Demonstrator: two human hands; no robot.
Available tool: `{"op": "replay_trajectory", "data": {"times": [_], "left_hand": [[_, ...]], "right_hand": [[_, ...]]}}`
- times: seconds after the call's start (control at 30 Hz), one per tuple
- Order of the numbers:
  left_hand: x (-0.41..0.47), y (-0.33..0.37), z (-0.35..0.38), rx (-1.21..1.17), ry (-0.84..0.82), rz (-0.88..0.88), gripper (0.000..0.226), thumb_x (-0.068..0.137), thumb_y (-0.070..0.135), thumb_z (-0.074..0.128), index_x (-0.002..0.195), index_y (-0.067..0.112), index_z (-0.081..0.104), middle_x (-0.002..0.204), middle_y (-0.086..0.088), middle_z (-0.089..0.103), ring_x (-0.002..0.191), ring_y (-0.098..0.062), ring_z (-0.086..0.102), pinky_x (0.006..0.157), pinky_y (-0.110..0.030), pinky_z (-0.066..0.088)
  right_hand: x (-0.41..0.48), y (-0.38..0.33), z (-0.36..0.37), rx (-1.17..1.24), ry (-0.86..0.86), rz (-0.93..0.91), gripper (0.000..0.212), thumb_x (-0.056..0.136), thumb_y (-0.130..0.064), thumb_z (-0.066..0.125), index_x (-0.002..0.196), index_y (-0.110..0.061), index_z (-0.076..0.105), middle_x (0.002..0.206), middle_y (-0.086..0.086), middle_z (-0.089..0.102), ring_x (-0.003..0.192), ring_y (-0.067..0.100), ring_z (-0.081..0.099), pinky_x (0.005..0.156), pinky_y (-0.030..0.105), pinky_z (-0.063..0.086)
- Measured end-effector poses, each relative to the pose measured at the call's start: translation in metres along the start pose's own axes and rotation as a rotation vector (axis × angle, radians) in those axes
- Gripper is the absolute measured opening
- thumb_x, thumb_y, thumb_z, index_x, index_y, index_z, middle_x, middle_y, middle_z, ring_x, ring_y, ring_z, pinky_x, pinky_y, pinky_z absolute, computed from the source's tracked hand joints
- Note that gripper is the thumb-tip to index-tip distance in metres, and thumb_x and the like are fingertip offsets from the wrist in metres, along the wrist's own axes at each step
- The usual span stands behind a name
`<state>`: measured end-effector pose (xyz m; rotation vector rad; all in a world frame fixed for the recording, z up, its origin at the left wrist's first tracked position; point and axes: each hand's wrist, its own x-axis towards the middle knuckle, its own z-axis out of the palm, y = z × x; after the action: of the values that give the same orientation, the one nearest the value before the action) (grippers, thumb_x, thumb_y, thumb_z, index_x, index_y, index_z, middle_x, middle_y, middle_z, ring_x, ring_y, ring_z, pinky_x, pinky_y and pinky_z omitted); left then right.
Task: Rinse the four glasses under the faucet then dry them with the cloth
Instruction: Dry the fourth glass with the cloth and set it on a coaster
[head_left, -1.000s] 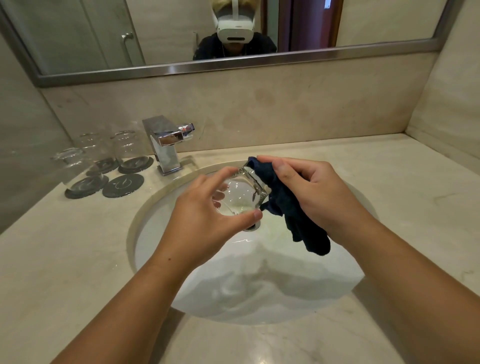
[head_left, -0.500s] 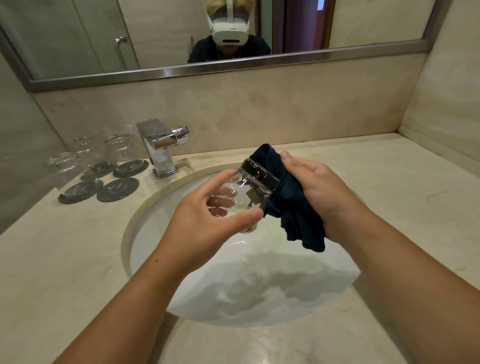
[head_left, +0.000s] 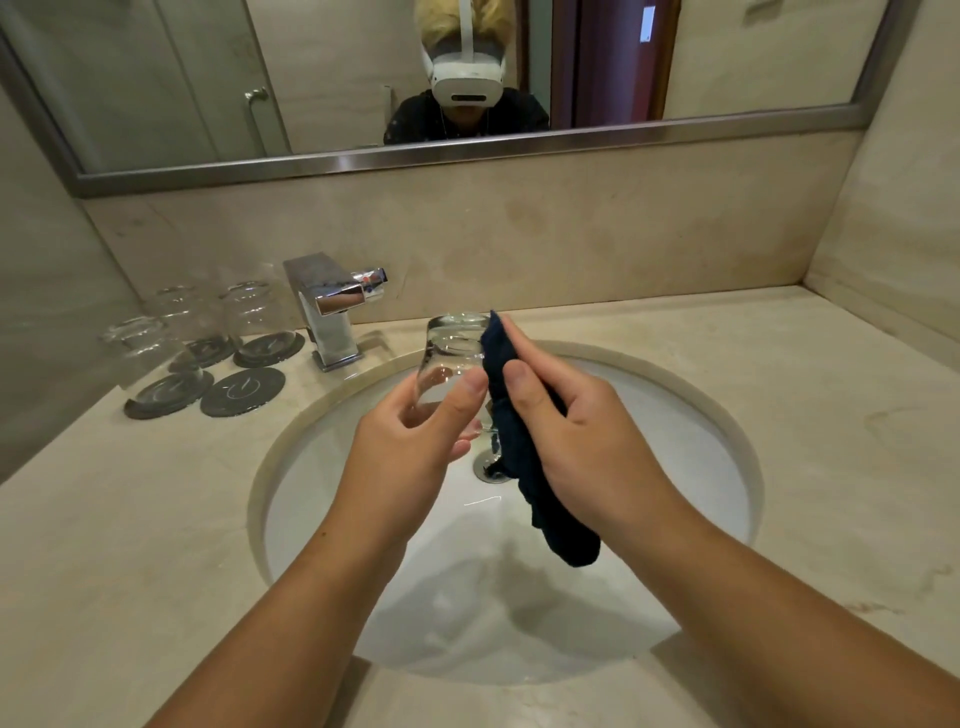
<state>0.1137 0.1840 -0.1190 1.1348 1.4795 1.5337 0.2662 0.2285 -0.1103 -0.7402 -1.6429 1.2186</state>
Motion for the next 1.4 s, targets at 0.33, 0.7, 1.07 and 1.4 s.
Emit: {"op": "replay_trajectory", "data": {"times": [0.33,0.7,1.07,1.4], "left_hand": [[0.002,0.002,-0.004,0.001,0.001,0.017,0.066,0.079,0.071,0.075,0.130,0.029,0.071,0.110,0.005,0.082,0.107,-0.013,0.078,0.107,-0.042,0.056],[0.003,-0.002,-0.002,-0.065,-0.015,-0.016,0.102,0.068,0.081,0.077,0.148,0.027,0.044,0.119,0.010,0.080,0.114,-0.007,0.075,0.106,-0.042,0.056],[0.000,0.006,-0.003,-0.027,-0.053,0.035,0.081,0.079,0.074,0.064,0.142,0.025,0.047,0.114,0.014,0.081,0.114,-0.001,0.072,0.100,-0.036,0.053],[0.000,0.007,-0.011,0.148,-0.014,0.043,0.067,0.076,0.087,0.065,0.133,0.051,0.060,0.122,0.022,0.071,0.114,0.004,0.068,0.103,-0.031,0.052]], "right_hand": [[-0.003,0.000,0.007,-0.028,-0.004,-0.045,0.042,0.111,-0.029,0.052,0.145,-0.052,0.058,0.097,-0.022,0.071,0.075,0.017,0.067,0.069,0.036,0.063],[-0.002,-0.004,-0.002,0.044,0.019,-0.001,0.038,0.110,-0.029,0.053,0.140,-0.050,0.064,0.089,0.000,0.075,0.060,0.019,0.062,0.052,0.031,0.057],[-0.005,-0.011,0.002,0.046,0.013,0.008,0.037,0.110,-0.035,0.051,0.137,-0.059,0.062,0.098,0.001,0.078,0.070,0.028,0.068,0.057,0.038,0.061],[-0.005,-0.010,0.000,0.082,0.010,0.069,0.035,0.110,-0.035,0.055,0.132,-0.060,0.065,0.113,0.001,0.078,0.096,0.042,0.072,0.071,0.057,0.066]]}}
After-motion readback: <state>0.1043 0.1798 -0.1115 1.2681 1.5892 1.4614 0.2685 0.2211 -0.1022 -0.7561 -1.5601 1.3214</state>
